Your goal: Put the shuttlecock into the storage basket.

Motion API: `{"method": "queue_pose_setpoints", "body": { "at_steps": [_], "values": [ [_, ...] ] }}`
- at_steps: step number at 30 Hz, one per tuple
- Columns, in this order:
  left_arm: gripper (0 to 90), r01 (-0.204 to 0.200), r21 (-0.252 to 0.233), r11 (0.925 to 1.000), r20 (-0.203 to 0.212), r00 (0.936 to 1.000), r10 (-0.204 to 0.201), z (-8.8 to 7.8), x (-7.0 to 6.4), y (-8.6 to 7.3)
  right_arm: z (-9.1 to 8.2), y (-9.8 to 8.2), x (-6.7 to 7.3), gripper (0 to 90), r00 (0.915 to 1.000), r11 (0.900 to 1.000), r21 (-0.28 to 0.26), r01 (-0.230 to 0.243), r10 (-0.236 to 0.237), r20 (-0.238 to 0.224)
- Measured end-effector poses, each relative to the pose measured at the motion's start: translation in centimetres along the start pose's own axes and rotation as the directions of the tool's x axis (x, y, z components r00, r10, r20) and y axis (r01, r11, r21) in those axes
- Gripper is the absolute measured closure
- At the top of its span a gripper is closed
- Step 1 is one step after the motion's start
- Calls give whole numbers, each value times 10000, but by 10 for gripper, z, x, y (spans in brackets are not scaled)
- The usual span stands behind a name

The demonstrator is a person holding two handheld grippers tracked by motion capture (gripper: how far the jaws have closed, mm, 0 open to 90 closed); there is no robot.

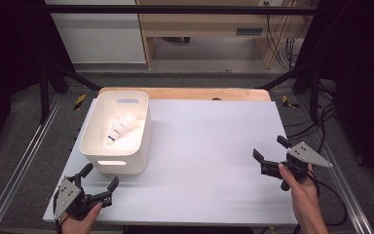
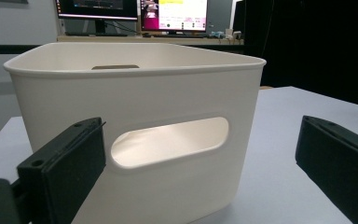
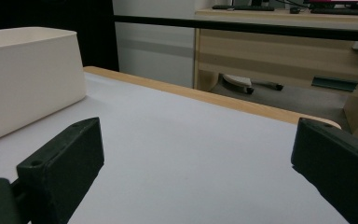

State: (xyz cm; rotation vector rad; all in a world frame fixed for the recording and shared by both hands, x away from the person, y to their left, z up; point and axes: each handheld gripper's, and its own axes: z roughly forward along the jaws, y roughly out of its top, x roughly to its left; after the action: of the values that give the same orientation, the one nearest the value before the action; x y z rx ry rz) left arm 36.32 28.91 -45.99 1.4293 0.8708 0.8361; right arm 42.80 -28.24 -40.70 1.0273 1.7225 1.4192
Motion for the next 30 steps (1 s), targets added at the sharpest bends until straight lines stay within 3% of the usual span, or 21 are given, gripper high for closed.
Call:
{"method": "queue_pose_setpoints", "body": {
  "at_steps": [15,23,30],
  "values": [
    [9,-28,-16,10000,117,9999,28,0,-1,0,-21,-22,1,25,9997,9994,-277,219,-217,54],
    [9,-16,-19,10000,201,9998,17,0,-2,-1,-24,-34,6,25,9990,9977,-610,302,-322,-322],
    [9,214,-62,9998,322,9993,-212,1,-2,-1,-14,-45,10,25,9951,9978,-594,297,-351,-920]
  ]
}}
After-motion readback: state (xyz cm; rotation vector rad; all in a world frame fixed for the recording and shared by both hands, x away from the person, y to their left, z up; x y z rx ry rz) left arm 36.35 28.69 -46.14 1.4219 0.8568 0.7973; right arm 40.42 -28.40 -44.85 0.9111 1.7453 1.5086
